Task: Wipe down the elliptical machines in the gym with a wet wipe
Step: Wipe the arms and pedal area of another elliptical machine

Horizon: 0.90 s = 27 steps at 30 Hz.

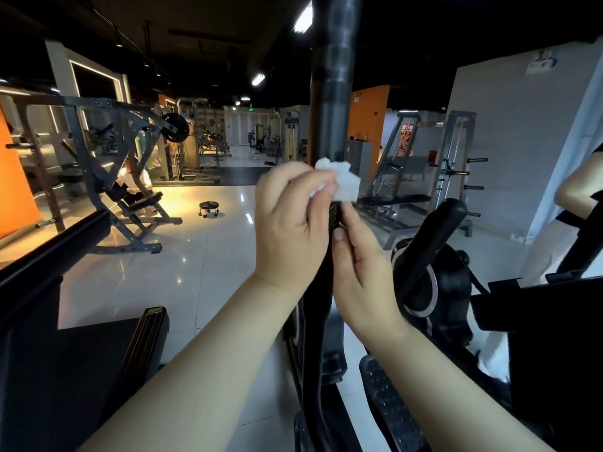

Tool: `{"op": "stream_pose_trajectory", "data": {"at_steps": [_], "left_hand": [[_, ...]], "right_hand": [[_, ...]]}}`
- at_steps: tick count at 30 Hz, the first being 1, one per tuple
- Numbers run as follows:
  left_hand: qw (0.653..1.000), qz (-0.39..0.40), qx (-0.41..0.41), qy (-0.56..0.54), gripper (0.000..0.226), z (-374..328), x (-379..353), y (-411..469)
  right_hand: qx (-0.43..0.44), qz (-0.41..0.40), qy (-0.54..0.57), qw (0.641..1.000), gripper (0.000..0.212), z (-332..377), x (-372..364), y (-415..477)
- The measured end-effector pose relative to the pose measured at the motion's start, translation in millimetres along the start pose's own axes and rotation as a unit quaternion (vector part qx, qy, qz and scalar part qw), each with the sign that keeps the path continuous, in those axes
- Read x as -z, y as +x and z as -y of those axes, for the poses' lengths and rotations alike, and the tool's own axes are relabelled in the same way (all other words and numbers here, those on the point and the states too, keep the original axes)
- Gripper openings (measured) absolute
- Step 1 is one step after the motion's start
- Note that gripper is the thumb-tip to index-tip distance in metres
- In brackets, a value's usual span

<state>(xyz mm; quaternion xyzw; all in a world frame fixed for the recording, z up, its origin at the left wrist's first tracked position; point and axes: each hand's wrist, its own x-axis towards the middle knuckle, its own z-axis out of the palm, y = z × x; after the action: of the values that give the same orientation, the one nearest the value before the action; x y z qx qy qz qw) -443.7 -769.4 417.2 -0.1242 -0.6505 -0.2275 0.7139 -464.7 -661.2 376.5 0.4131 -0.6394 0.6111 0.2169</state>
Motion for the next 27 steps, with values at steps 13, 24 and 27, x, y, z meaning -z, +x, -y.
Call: {"op": "stream_pose_trajectory", "data": {"at_steps": [13, 24, 27], "left_hand": [[0.999, 0.030, 0.020, 0.032, 0.009, -4, 4, -5], [0.993, 0.109, 0.028, 0.022, 0.012, 2, 25, -67], [0.994, 0.093, 0.046, 0.018, 0.011, -1, 24, -66]], "right_hand": [[0.002, 0.013, 0.005, 1.000, 0.043, -5, 0, -1], [-0.042, 0.021, 0.016, 0.999, 0.060, -4, 4, -6], [-0.071, 0.020, 0.032, 0.997, 0.057, -3, 3, -8]]}}
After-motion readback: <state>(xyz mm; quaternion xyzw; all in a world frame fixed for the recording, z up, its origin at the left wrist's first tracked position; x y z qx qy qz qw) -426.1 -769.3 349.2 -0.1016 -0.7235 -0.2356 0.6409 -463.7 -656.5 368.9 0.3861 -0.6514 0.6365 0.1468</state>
